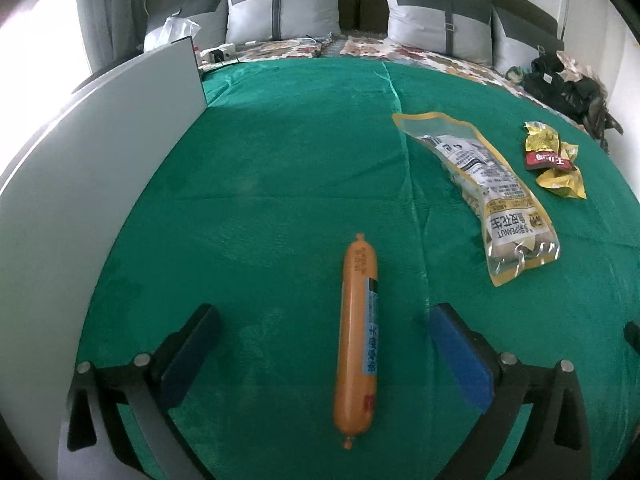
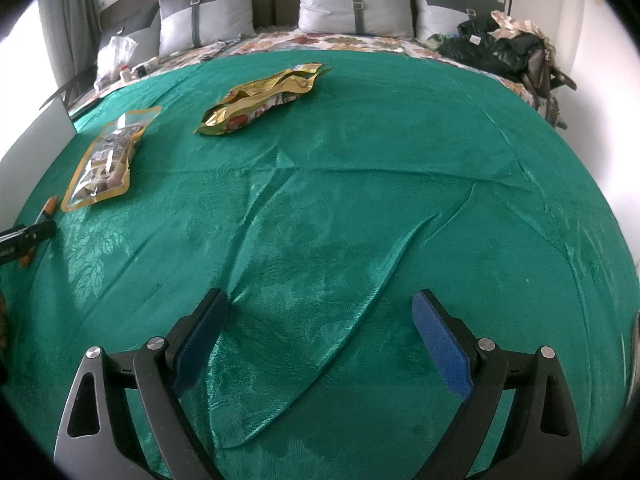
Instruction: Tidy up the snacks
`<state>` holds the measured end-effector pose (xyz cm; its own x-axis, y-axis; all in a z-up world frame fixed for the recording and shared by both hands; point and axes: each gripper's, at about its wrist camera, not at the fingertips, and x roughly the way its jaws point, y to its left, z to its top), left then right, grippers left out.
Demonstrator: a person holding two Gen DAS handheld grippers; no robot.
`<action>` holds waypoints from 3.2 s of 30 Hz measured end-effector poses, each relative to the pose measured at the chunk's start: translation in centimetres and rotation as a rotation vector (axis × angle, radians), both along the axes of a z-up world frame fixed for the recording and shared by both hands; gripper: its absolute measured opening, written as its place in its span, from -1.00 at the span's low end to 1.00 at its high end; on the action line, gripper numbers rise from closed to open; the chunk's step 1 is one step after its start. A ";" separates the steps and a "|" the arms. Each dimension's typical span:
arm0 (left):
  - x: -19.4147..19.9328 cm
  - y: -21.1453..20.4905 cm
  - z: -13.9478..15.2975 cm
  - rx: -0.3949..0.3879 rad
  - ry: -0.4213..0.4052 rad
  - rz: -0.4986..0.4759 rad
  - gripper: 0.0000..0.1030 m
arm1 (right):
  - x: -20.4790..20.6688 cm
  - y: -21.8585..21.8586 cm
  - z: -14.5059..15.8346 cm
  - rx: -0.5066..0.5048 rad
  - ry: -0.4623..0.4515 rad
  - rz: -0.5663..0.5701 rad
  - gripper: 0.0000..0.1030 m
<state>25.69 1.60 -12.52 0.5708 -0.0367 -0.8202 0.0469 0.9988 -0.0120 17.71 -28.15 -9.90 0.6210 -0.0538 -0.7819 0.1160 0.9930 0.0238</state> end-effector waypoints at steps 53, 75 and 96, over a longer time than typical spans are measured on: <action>0.0 0.2 -0.1 -0.004 -0.001 -0.002 1.00 | 14.8 15.0 2.5 0.171 0.307 0.384 0.00; 0.0 -0.2 0.0 -0.003 0.033 -0.045 1.00 | -1.3 2.4 2.5 0.259 0.123 0.170 0.53; -5.9 1.1 7.0 -0.310 0.041 -0.161 -0.71 | -4.8 1.5 4.7 0.326 0.039 0.169 0.25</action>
